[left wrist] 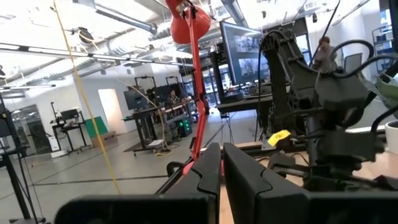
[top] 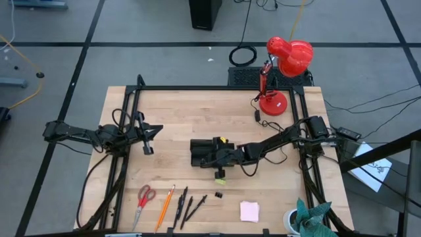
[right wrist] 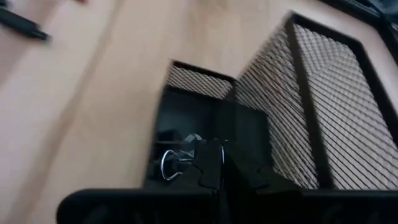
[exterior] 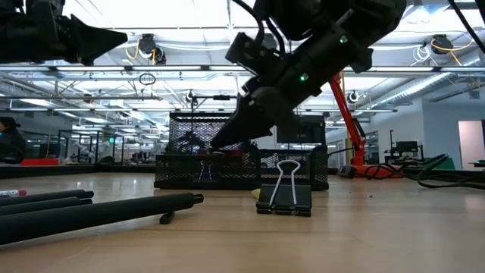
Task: Pick and place office supplies into organizer
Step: Put the black binder clip into the mesh desk organizer
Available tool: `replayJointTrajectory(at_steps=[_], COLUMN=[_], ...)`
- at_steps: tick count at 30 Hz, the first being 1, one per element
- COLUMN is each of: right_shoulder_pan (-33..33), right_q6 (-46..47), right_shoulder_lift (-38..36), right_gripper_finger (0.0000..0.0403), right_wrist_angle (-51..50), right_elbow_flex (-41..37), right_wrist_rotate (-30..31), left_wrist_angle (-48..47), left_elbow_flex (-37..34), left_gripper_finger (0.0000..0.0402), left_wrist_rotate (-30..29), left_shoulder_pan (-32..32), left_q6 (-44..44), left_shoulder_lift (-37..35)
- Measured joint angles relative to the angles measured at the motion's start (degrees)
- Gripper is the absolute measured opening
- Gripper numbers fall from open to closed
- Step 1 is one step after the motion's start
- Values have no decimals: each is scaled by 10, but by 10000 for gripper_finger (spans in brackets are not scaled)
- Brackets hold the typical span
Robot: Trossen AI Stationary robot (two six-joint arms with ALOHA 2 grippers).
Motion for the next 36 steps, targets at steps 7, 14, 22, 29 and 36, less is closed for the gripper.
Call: replayJointTrajectory(at_steps=[7, 14, 22, 29, 36], right_shoulder_pan=[0, 0, 1, 17, 69], right_q6=[2, 9, 16, -10, -41], right_shoulder_lift=[0, 0, 0, -12, -72], right_gripper_finger=[2, 15, 48, 78, 104], right_wrist_angle=[-5, -4, -4, 10, 18], right_elbow_flex=[0, 0, 0, 0, 0], right_wrist_rotate=[8, 8, 8, 10, 25], left_wrist_angle=[10, 8, 9, 9, 8], left_elbow_flex=[0, 0, 0, 0, 0], left_gripper_finger=[26, 26, 26, 26, 26], left_wrist_rotate=[0, 2, 2, 2, 2], left_shoulder_pan=[0, 0, 0, 0, 0], left_q6=[0, -2, -3, -3, -5], left_shoulder_lift=[0, 0, 0, 0, 0])
